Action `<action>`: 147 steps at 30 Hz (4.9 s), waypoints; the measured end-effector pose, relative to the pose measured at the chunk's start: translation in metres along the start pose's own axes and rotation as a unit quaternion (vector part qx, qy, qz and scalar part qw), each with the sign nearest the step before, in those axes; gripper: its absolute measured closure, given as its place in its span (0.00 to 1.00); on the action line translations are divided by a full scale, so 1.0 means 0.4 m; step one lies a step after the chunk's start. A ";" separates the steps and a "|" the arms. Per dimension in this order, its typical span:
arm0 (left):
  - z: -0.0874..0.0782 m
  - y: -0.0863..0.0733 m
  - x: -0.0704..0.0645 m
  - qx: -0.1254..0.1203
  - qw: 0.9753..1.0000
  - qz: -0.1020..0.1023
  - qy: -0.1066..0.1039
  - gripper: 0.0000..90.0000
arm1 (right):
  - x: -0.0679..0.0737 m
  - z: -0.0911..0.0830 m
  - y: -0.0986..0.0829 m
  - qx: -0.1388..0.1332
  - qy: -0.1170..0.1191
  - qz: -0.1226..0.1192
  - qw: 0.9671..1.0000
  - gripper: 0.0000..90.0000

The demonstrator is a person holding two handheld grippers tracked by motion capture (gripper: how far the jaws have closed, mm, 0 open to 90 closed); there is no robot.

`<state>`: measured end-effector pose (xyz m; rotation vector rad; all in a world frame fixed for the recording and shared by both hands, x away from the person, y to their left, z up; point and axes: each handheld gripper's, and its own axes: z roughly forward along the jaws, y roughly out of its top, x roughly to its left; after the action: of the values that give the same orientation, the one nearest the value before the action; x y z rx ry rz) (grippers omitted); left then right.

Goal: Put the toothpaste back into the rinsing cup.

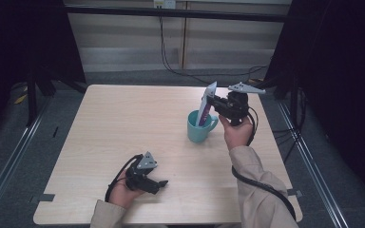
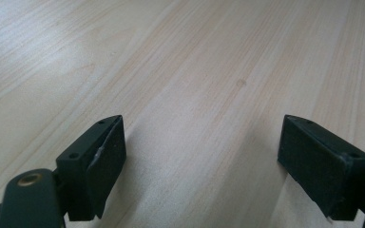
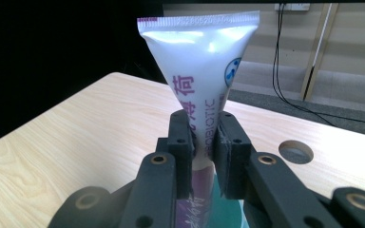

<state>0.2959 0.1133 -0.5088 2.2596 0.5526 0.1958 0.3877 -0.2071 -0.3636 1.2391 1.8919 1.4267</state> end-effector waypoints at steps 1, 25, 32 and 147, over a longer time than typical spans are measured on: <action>0.000 0.000 0.000 0.000 1.000 0.000 0.000 0.18 | 0.001 0.004 -0.006 0.002 -0.002 0.000 1.000 0.87; -0.002 0.000 0.001 0.005 1.000 0.005 0.000 0.18 | 0.008 0.051 -0.106 0.023 -0.011 0.002 1.000 0.86; -0.001 0.000 0.001 0.004 1.000 0.003 0.000 0.18 | 0.002 0.042 -0.114 0.016 -0.009 0.003 1.000 0.86; -0.002 -0.002 -0.001 0.000 1.000 -0.001 0.001 0.19 | -0.040 -0.106 -0.193 0.084 0.030 -0.039 0.995 0.18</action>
<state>0.2951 0.1143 -0.5087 2.2593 0.5557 0.1958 0.3326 -0.2465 -0.4220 1.1942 2.1140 1.2994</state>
